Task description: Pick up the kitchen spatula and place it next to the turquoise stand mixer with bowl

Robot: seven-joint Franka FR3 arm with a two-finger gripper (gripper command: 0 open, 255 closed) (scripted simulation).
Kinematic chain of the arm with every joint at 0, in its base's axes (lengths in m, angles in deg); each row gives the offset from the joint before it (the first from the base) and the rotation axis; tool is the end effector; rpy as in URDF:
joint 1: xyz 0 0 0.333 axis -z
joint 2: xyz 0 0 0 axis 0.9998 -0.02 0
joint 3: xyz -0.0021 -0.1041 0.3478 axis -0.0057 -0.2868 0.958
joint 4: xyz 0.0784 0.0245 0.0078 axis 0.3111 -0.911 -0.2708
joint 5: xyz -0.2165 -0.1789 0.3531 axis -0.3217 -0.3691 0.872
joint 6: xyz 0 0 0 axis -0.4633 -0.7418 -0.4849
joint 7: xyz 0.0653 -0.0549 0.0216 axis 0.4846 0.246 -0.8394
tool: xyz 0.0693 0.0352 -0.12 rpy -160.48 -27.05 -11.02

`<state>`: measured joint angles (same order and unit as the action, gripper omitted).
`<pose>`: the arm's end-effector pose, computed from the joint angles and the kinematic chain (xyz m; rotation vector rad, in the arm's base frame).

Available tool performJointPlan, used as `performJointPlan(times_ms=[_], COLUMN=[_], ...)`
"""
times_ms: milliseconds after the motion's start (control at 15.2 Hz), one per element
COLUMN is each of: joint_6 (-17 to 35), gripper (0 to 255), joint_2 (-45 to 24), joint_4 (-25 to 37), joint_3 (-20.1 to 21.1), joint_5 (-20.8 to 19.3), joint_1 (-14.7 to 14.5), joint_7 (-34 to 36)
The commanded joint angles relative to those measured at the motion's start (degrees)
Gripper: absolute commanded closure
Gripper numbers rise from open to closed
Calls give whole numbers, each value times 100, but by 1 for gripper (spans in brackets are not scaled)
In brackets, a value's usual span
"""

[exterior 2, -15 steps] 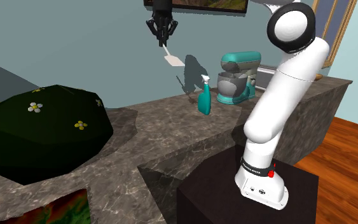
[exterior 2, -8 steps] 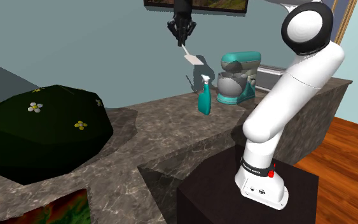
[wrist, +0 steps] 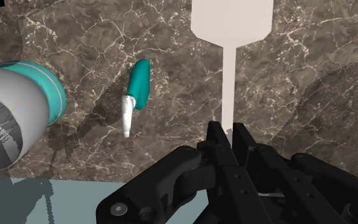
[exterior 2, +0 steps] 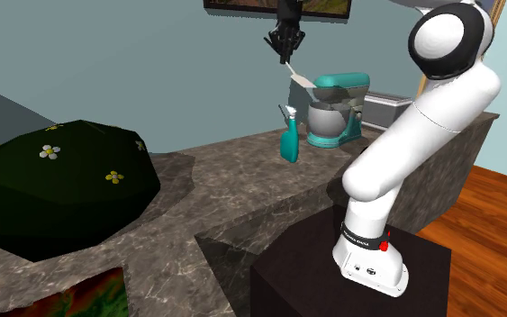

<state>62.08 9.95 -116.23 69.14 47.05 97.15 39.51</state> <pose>0.3903 -0.0770 0.7857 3.0824 -0.5376 0.1028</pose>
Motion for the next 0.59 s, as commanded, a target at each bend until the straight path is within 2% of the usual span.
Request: performJointPlan(times_ms=[0, 528], joint_6=[-7, -33], gripper=[255, 255], joint_2=[88, 100], joint_4=[-75, 4], joint_3=[-204, -1121], joint_5=[-83, -449], joint_1=[60, 306], joint_7=[-279, -1472])
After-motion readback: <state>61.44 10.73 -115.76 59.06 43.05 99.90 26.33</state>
